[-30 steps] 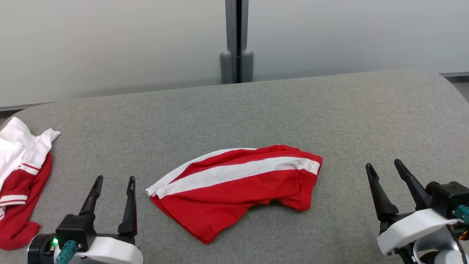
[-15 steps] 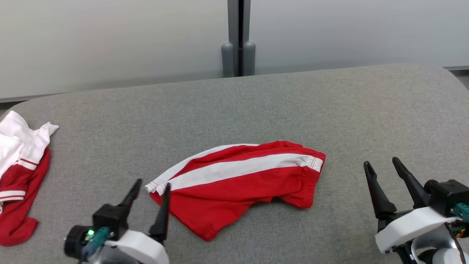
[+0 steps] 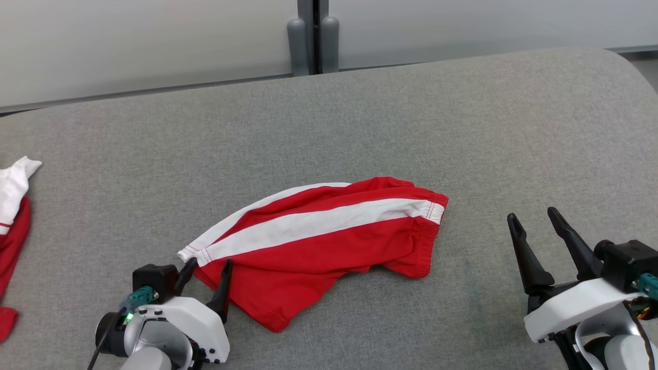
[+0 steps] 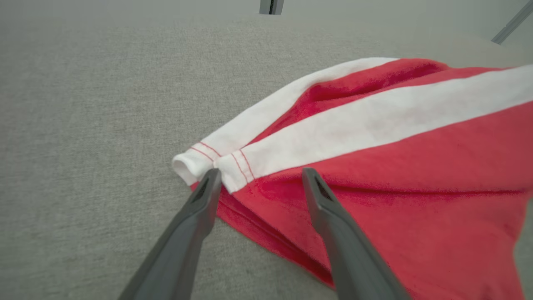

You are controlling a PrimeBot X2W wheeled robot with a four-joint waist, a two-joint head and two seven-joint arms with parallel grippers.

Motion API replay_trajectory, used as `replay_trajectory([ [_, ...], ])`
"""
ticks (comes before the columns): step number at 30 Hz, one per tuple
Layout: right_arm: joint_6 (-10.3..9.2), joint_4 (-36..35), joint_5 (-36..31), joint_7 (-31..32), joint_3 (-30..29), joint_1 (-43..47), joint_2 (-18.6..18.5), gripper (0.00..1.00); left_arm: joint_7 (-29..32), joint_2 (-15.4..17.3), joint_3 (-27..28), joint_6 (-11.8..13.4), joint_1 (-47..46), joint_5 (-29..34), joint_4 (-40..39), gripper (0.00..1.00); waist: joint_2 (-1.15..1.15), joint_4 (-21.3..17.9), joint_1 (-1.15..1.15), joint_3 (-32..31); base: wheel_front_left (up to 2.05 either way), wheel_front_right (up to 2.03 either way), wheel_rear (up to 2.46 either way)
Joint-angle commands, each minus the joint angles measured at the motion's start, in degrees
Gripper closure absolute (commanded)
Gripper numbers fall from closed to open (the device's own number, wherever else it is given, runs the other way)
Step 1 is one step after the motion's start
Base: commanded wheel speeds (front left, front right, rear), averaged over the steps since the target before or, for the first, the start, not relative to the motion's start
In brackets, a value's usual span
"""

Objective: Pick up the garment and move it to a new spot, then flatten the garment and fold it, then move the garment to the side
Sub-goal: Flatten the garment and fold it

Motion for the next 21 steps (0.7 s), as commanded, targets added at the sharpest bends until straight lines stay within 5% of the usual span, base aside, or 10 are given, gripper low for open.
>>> replay_trajectory([
  [1, 0.00, 0.16, 0.27, -0.53, 0.03, -0.74, -0.41, 0.00, -0.55, 0.11, 0.49, 0.17, -1.24, -0.49, 1.21, 0.00, 0.00, -0.44, 0.00, 0.67, 0.00, 0.00, 0.00],
  [6, 0.00, 0.63, 0.51, -1.04, 0.01, -1.39, -0.51, 0.00, -2.10, -0.29, 0.65, -0.48, -3.48, -0.64, 4.73, 0.03, 0.00, -0.60, 0.00, 1.56, 0.00, 0.00, 0.00],
  [10, 0.00, 1.11, 0.50, -1.26, -0.11, -1.51, -0.38, 0.00, -3.73, -0.52, -0.01, -0.85, -4.47, 0.12, 5.33, 1.00, 0.00, -0.32, 0.00, 1.77, 0.00, 0.00, 0.00],
  [21, 0.00, 3.87, 2.25, -0.68, 2.92, -3.51, -1.28, 0.00, -5.41, -0.22, -1.47, 0.09, -4.96, 1.88, 1.19, 1.00, 0.00, 2.27, 0.00, 2.97, 0.00, 0.00, 0.00],
])
